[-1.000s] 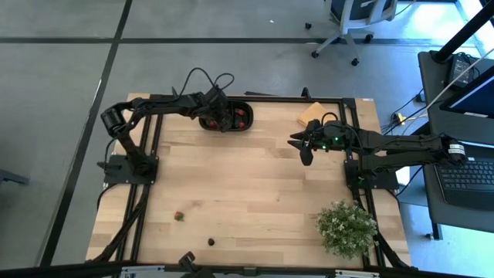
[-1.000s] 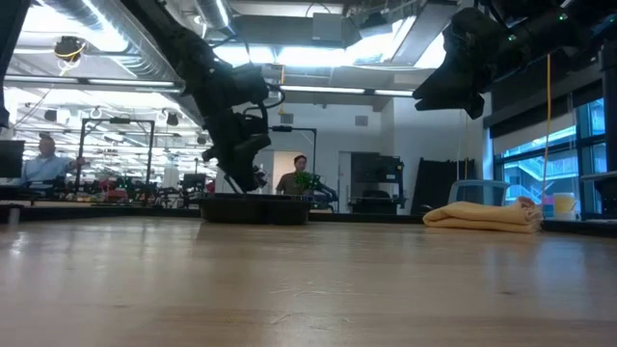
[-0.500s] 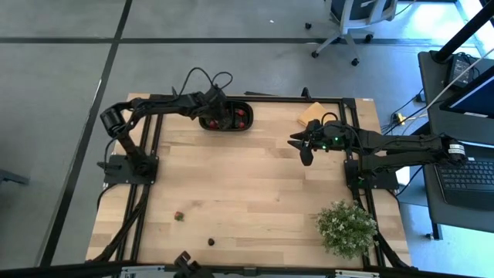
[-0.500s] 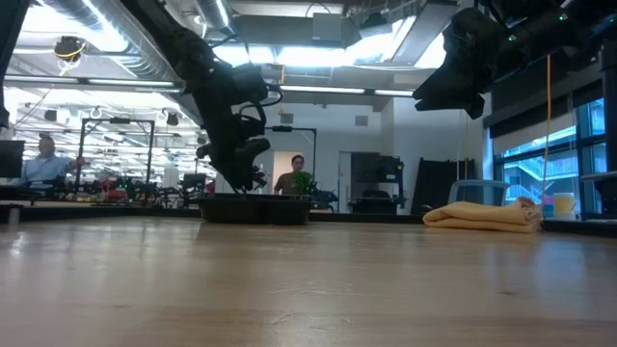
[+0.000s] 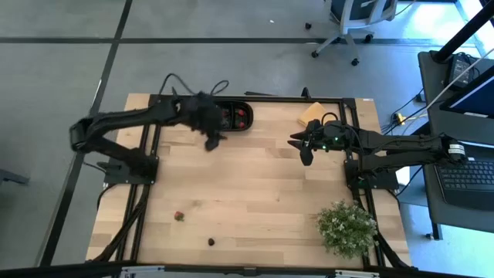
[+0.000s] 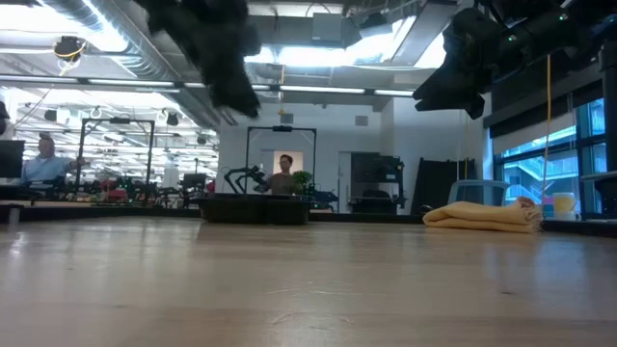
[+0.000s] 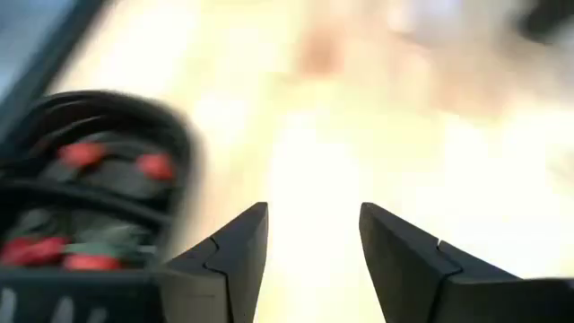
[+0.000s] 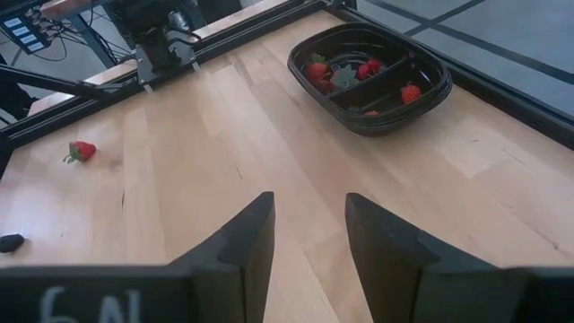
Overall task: Pick and placing Produce into tupperware
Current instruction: Put the blackberry into the black bin
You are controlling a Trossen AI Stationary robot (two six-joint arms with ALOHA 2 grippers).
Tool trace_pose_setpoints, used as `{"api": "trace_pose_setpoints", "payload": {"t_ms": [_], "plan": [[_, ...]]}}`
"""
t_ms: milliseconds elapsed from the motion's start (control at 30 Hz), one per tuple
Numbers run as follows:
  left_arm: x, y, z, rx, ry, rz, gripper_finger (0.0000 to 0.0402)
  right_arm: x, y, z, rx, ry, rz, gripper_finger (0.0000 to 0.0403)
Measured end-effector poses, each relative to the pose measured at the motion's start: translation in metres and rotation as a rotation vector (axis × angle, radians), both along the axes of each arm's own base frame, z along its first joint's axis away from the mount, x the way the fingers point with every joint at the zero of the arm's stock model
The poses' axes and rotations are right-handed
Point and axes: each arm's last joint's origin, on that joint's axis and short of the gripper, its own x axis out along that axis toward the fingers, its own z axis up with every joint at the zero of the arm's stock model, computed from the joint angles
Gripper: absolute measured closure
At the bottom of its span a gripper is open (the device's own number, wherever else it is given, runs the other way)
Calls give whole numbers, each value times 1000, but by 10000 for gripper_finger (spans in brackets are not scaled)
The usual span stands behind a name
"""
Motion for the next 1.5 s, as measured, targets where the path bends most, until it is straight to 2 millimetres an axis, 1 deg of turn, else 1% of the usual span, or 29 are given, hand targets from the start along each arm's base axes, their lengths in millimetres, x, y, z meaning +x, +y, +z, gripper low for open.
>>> {"api": "trace_pose_setpoints", "payload": {"t_ms": [67,167,267,367,433,600,700,767,833,1000,1100,1267,1500], "plan": [[-4,-27,9,-1,0,-89,225,0,0,0,-5,1,-6,262],[-7,-64,12,-28,45,-208,206,0,-1,0,-7,1,-10,262],[-7,-99,9,-81,102,-291,176,0,-1,0,-3,0,-12,262],[-3,-133,1,-124,147,-372,147,0,-1,0,-4,0,-12,262],[0,-156,-3,-154,157,-415,136,0,-1,0,-2,0,-13,262],[7,-207,-11,-268,132,-459,132,0,-1,0,-1,6,-13,262],[8,-233,-18,-269,122,-541,134,-1,-1,-1,-4,8,-12,262],[11,-246,-24,-258,104,-596,134,-1,-1,-1,-4,10,-11,262],[13,-257,-31,-225,100,-605,134,-1,-1,-1,-3,12,-11,262],[11,-286,-62,-81,163,-621,135,-1,0,-1,-2,17,-11,262],[11,-298,-80,-25,201,-622,136,-1,0,-1,-2,17,-11,262],[15,-312,-100,11,194,-627,136,-1,0,-1,2,16,-13,262],[17,-321,-127,35,257,-639,136,-1,0,-2,3,25,-13,262]]}}
